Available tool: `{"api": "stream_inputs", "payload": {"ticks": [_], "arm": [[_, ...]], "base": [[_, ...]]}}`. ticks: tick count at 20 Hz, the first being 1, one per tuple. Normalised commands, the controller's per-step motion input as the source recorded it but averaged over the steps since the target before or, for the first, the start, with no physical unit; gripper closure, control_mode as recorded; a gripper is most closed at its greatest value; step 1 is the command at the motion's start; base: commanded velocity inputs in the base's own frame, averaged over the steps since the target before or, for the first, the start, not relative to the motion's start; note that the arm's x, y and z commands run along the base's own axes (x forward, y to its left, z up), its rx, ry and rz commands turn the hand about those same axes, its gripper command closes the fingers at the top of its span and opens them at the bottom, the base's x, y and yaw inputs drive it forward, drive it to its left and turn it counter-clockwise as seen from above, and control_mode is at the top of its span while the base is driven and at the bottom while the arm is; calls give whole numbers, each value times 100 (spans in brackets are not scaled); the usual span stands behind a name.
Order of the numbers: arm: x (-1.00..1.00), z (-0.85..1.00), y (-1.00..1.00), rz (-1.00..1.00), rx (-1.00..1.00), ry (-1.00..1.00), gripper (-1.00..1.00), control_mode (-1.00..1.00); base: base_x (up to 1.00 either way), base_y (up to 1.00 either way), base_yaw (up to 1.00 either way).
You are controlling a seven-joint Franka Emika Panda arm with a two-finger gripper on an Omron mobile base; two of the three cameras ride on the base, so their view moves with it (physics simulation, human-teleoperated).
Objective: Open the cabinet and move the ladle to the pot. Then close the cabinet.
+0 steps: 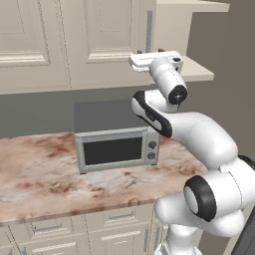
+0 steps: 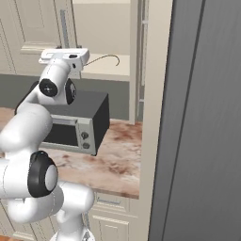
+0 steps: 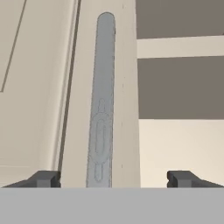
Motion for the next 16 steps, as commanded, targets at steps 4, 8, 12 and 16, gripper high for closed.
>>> {"api": "stream_inputs", "payload": {"ticks": [4,8,12,16], "arm": [[45,0,0,0,0,0,-100,-100],[50,0,0,0,0,0,100,-100],[38,-1,-14,0,1,0,100,-100],[32,-9,-27,0,7,0,100,-100]], "base": [[0,0,0],[0,0,0],[0,0,0],[0,0,0]]}}
